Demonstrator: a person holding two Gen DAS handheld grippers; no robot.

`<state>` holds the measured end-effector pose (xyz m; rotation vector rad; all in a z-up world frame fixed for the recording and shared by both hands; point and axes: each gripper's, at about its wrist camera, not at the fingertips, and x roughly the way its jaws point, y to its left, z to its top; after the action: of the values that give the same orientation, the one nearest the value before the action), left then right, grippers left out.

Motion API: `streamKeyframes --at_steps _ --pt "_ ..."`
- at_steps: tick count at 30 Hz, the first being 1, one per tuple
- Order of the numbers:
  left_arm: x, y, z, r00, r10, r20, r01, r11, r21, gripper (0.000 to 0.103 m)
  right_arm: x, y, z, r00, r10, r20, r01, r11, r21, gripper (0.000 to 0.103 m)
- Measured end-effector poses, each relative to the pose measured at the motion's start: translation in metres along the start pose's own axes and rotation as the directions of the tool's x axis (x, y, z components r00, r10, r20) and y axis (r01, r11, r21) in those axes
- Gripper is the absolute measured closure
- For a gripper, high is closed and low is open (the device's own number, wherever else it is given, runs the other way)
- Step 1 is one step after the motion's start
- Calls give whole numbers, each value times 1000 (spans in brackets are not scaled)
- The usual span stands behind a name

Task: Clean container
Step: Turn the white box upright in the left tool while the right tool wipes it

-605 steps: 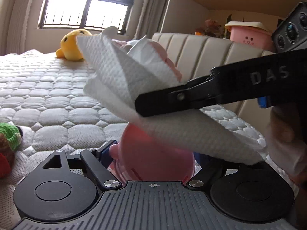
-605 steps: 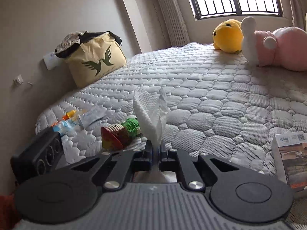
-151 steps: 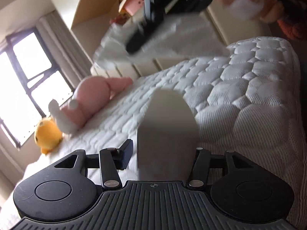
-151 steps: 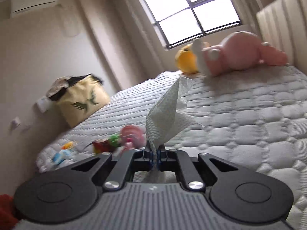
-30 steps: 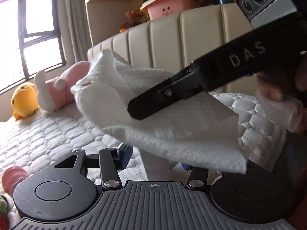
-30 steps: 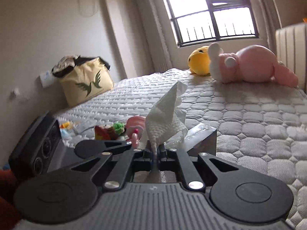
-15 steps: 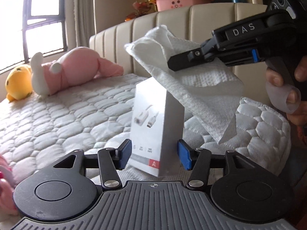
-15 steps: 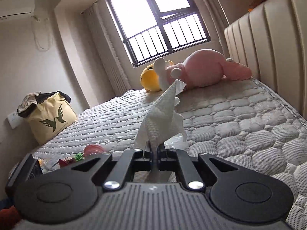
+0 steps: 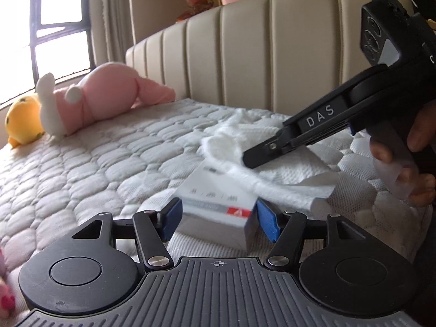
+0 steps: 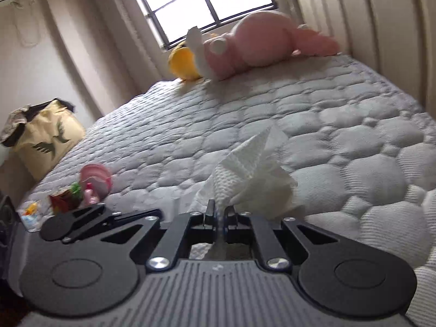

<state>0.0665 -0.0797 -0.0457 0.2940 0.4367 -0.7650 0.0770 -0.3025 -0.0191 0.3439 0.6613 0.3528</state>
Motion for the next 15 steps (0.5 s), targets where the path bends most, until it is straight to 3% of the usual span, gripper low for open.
streamKeyframes --at_steps 2,3,5,6,8,11,13,15 --pt "-6 8 -3 1000 -9 -30 7 999 -50 36 9 19 -2 995 86 -45 -88 995 -54 97" --pt "-12 15 -5 999 -20 -44 16 996 -91 34 14 29 -3 994 91 -62 -96 991 -95 97" --pt "-20 33 -8 996 -67 -62 52 975 -216 34 19 39 -5 997 31 -71 -43 984 -173 97" --pt "-22 45 -8 992 -109 -63 84 948 -305 33 20 39 -5 998 4 -63 -16 982 -190 98" --pt "-21 71 -9 978 -203 -49 154 860 -487 29 15 28 2 997 -71 -27 65 982 -178 98" --pt "-6 99 -13 942 -336 -13 233 679 -697 26 6 0 14 977 -211 36 214 968 -129 97" --pt "10 108 -17 912 -410 -1 251 562 -788 23 -2 -19 18 961 -272 60 276 958 -76 97" --pt "28 106 -23 885 -465 -15 236 475 -848 16 -2 -36 18 943 -326 64 329 943 -42 97"
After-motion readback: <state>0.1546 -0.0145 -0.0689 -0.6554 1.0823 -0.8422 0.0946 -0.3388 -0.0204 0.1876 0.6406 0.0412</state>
